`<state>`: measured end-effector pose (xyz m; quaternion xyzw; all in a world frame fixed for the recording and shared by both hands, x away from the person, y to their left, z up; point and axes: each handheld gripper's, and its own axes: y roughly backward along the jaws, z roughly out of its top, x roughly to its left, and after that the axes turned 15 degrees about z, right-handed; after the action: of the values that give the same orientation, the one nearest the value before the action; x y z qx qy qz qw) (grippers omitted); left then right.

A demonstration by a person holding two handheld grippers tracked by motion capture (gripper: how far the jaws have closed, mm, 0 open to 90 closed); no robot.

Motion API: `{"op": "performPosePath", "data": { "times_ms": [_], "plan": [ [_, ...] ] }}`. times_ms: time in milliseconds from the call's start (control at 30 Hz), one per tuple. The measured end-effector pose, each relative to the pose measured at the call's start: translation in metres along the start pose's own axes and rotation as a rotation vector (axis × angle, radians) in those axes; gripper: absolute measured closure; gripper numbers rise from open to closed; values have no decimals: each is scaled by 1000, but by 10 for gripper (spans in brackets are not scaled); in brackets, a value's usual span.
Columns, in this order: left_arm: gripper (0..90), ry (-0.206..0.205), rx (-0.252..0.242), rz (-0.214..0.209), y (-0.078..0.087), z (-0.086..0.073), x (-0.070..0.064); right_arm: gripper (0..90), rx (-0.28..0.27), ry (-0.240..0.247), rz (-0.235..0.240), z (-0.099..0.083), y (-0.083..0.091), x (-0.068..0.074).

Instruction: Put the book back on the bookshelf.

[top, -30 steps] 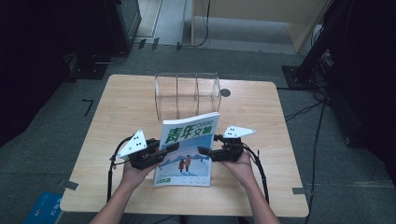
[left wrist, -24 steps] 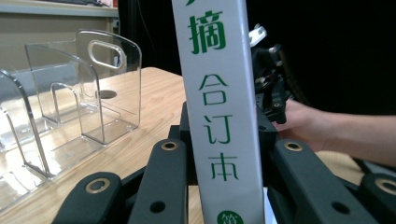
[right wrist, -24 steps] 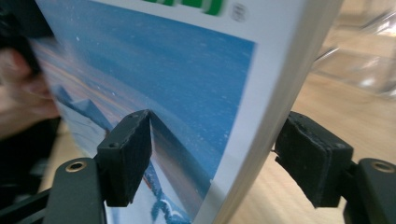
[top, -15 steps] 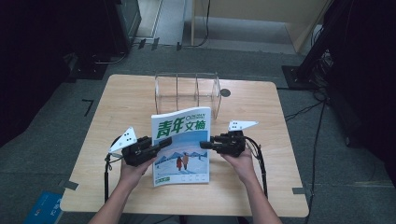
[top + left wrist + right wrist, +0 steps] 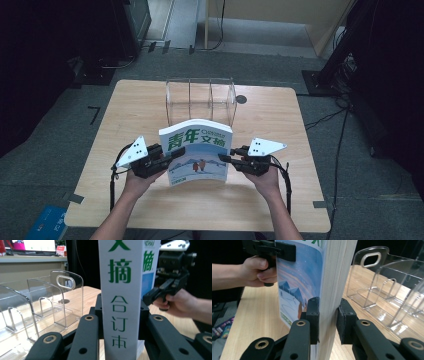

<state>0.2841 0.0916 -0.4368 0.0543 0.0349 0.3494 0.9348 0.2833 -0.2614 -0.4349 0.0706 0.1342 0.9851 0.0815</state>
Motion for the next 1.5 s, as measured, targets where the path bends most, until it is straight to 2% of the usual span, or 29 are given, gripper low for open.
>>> {"op": "performPosePath", "data": {
  "times_ms": [100, 167, 200, 233, 267, 300, 333, 367, 433, 500, 533, 600, 700, 733, 833, 867, 900, 933, 967, 1000, 1033, 1167, 1200, 1267, 1300, 1367, 1433, 1467, 1500],
  "plan": [
    [702, -22, 18, -12, 3, 0, 0, 753, 1, 12, 10, 0, 0, 2],
    [682, -68, 28, -3, 4, 0, -3, 752, 3, 18, 17, 0, 0, 4],
    [649, -72, 89, -17, -1, -4, -2, 750, 5, 20, 30, -1, 1, 5],
    [644, -72, 89, -17, -1, -4, -2, 750, 5, 20, 30, -1, 1, 5],
    [644, -92, 144, -24, -5, -8, -3, 750, 2, 16, 38, -1, 2, 4],
    [648, -123, 177, -29, -8, -13, -5, 748, -2, 18, 43, -2, 2, 5],
    [712, -118, 155, -38, -8, -16, -4, 733, -17, 18, 36, -5, 1, 5],
    [712, -96, 154, -63, -8, -17, -3, 733, -17, 18, 36, -5, 1, 5],
    [742, -129, 140, -68, -7, -18, -6, 645, -39, -9, 33, -7, 0, 1],
    [744, -147, 139, -81, -6, -17, -6, 572, -23, -24, 9, -11, -5, -3],
    [745, -145, 142, -80, -6, -17, -5, 589, -8, -45, 19, -13, -9, -8],
    [745, -142, 141, -92, -7, -17, -4, 571, 5, -50, 28, -15, -13, -10],
    [745, -140, 140, -110, -7, -17, -5, 474, 53, -74, 27, -20, -26, -21],
    [745, -136, 142, -108, -7, -17, -4, 461, 43, -119, 67, -23, -31, -31],
    [745, -116, 150, -91, -8, -17, -1, 498, 19, -133, 85, -25, -33, -35],
    [743, -113, 153, -73, -9, -16, 0, 667, 25, -160, 103, -23, -30, -33],
    [743, -101, 157, -45, -10, -16, 1, 667, 25, -160, 103, -23, -30, -33],
    [742, -76, 167, -35, -11, -16, 2, 725, 32, -154, 141, -22, -27, -32],
    [742, -70, 162, -59, -13, -16, 4, 735, 47, -157, 184, -21, -25, -26],
    [743, -70, 162, -59, -13, -16, 4, 735, 47, -157, 184, -21, -25, -26],
    [743, -102, 157, -77, -15, -15, 0, 731, 90, -129, 166, -20, -24, -21],
    [741, -123, 162, -80, -20, -12, -4, 684, 99, -119, 161, -19, -30, -19],
    [741, -103, 164, -74, -21, -13, -3, 686, 64, -104, 146, -19, -33, -17],
    [739, -95, 162, -71, -22, -14, -1, 738, 41, -144, 116, -18, -35, -17],
    [739, -96, 162, -65, -22, -14, -2, 738, 41, -144, 116, -18, -35, -17],
    [705, -96, 167, -47, -23, -13, -2, 746, 47, -163, 79, -17, -35, -11],
    [632, -85, 174, 8, -23, -12, -2, 748, 50, -192, 58, -14, -36, -6],
    [582, -85, 174, 8, -23, -12, -2, 748, 50, -192, 58, -14, -36, -6],
    [582, -82, 174, 48, -23, -12, -3, 748, 46, -202, 52, -15, -35, -6]
  ]
}}
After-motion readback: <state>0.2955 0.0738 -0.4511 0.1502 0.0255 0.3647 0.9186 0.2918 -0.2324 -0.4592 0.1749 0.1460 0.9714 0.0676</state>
